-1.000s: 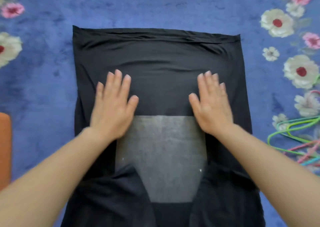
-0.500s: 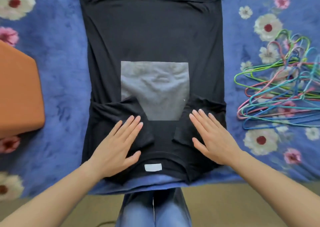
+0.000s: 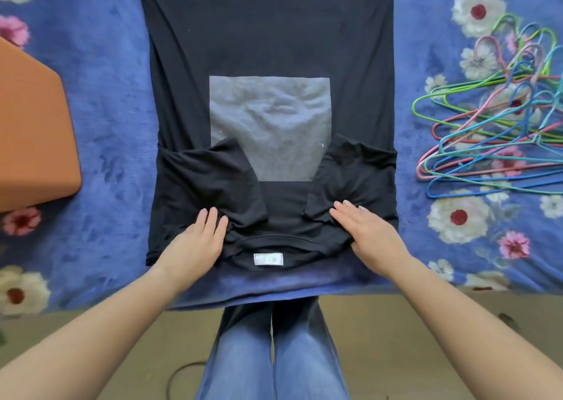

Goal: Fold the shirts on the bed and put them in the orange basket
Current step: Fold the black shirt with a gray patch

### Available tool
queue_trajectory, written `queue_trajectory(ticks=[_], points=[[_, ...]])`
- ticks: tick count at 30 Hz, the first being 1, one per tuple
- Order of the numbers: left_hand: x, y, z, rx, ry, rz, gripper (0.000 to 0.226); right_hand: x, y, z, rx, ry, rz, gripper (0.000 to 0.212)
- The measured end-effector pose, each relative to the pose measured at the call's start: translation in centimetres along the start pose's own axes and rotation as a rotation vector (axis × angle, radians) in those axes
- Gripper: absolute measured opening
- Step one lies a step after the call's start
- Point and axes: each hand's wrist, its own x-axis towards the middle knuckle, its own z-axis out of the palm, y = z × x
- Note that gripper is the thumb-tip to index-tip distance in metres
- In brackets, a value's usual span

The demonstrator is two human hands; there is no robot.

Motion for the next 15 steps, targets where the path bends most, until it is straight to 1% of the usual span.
queue_trajectory(ticks=[1,3,4,6,7,9,10,12,13,15], points=[[0.4,-0.2,-1.3,-0.023,-0.061,-0.005,0.053,0.6,-0.1,-0.8,0.129,-0.014,0.108,0.071],[1.0,-1.1,-3.6,-0.107,-0.15,-0.056,0.047,1.6,-0.1,-3.0,0.311,-0.097,0.281,0.061],[1.4,-1.8,-4.5,-0.153,-0.263,-0.071,0.043,2.2,0.2,-4.2,0.356,-0.128,0.319,0.056],[2.2,-2.8,-6.0,-0.283,-0.416,-0.067,0.036,3.1,0.7,-6.6,0.425,-0.217,0.35,0.049],[2.4,-3.1,-6.6,-0.331,-0.478,-0.05,0.032,3.3,0.9,-7.5,0.458,-0.298,0.355,0.041],[2.4,-3.3,-7.7,-0.425,-0.634,-0.026,0.029,3.2,0.9,-8.7,0.472,-0.482,0.372,0.015],[2.3,-3.0,-8.4,-0.461,-0.746,-0.016,0.03,2.8,0.6,-9.1,0.452,-0.586,0.391,0.014],[1.9,-2.2,-9.4,-0.496,-0.959,0.003,0.031,2.1,0.4,-9.2,0.415,-0.77,0.429,0.023],[1.9,-2.1,-9.6,-0.527,-1.032,-0.012,0.031,1.9,0.4,-9.3,0.415,-0.821,0.443,0.023],[2.0,-2.6,-10.1,-0.678,-1.1,-0.095,0.032,2.1,0.8,-9.7,0.461,-0.836,0.487,0.019]])
